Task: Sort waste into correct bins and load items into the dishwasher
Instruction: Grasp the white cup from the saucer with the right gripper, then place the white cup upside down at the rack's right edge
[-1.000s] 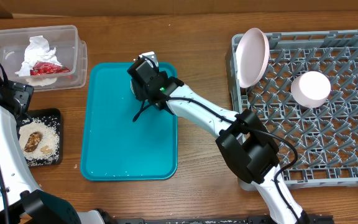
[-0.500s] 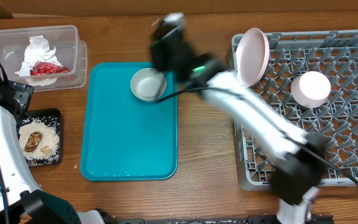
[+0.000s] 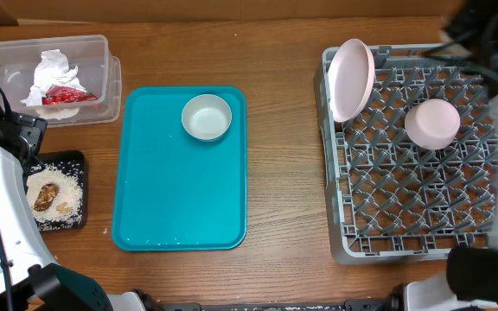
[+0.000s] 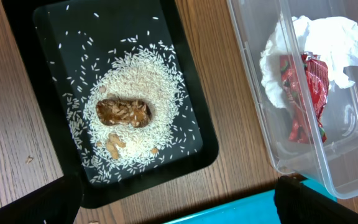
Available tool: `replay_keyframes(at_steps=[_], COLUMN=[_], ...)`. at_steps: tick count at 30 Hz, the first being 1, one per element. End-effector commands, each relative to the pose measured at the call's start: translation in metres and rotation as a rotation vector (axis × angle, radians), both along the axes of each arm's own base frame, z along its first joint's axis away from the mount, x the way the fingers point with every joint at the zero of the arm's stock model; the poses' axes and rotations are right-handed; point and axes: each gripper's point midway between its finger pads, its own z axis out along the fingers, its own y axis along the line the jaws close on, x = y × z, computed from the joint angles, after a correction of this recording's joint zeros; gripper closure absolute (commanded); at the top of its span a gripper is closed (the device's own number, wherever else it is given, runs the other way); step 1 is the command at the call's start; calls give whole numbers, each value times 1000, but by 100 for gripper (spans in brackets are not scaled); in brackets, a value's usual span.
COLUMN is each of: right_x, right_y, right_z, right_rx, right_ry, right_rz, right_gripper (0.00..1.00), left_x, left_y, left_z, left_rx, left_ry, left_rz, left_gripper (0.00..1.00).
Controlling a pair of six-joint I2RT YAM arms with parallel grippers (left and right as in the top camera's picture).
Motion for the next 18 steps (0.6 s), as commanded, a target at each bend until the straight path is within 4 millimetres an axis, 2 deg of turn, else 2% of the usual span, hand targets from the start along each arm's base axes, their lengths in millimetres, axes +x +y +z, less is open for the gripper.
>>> replay_keyframes(at_steps=[1,5,6,10,13,15,17,18], right_x=[-5,-15,-20,-30,-40,-44,-46,-45], right_y=[-46,-90,-106,-131,-143,-146,-146,-144], right_z=[-36,-81,-100,-133,-151,-158,-160,-160], right_rx=[29,62,79,111,134,145,159,169], right_ry=[90,201,244,319,368,391,393,389], right_rz=[-97,-187,-221,-275,-304,-314,-313,-305], right_gripper=[51,51,51,50,41,21,13,13], left_x=[0,0,0,0,0,0,0,0], left_y=[2,2,2,2,2,2,2,2], left_z=[-1,-1,-1,-1,-1,-1,-1,-1], left_rx=[5,5,5,5,5,5,5,5], left_ry=[5,5,6,5,5,5,5,5], left_rz=[15,15,15,15,15,15,15,15], left_gripper=[0,0,0,0,0,0,0,0])
